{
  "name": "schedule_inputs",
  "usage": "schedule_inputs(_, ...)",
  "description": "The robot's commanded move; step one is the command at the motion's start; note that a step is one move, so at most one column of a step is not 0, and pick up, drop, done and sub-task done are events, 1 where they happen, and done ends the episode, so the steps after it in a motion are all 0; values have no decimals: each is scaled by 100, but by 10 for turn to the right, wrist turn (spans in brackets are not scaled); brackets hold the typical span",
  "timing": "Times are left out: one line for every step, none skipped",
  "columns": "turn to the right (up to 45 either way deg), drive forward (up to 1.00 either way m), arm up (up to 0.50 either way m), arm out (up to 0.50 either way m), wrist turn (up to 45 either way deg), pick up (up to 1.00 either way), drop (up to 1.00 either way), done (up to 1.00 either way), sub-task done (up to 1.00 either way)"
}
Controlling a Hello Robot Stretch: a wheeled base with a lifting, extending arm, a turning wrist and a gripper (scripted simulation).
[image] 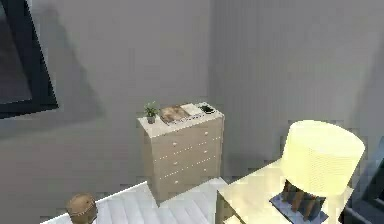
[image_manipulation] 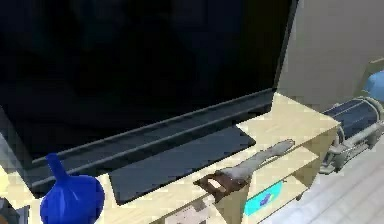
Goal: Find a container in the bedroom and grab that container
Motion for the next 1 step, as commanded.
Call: schedule_inputs(-450, 0, 0, 0, 0, 0, 0, 0, 0)
